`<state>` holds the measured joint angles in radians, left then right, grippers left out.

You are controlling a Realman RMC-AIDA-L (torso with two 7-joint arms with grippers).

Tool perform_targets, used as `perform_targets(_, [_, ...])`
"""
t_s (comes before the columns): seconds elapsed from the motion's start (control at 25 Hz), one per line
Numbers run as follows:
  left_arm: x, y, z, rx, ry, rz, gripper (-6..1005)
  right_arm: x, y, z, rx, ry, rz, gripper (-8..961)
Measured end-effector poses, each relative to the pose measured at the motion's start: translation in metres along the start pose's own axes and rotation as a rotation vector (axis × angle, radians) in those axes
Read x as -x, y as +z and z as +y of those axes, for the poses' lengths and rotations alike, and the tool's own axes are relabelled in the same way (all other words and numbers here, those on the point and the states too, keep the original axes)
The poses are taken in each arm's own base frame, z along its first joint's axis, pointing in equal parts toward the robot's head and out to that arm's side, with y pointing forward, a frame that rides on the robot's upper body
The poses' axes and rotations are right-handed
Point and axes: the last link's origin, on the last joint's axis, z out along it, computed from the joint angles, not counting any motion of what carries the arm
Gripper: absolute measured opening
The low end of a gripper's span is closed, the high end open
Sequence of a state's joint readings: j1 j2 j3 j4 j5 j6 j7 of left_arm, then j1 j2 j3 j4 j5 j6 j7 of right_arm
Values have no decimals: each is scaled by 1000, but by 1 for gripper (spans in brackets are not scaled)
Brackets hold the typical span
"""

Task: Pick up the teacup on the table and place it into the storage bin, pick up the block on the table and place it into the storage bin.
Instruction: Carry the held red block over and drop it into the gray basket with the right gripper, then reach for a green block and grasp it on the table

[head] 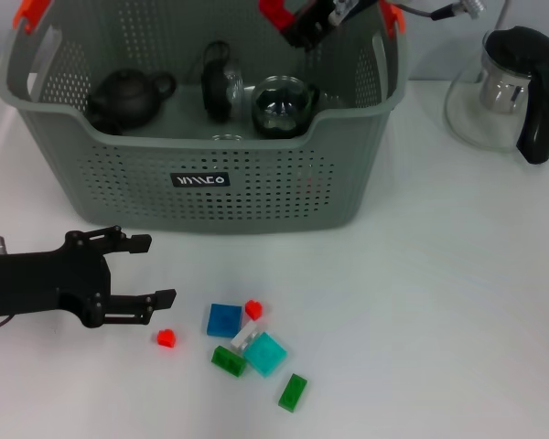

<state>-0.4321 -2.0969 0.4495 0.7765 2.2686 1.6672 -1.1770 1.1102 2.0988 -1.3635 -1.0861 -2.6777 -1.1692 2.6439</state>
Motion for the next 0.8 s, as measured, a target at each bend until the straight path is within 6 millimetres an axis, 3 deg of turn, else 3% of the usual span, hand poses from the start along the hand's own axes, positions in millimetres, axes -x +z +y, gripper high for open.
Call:
perform_targets(0.32, [1,-1,0,0,-1,0,872,0,6,-8,-26,22,-15,237])
perform_targets(0.6, [1,-2,1,1,0,-1,872,6,-1,-9,-52,-2,-43,453])
perform_targets(0.8, [1,-3,1,2,-1,-3,872,1,-26,10,71,-30,-90,647])
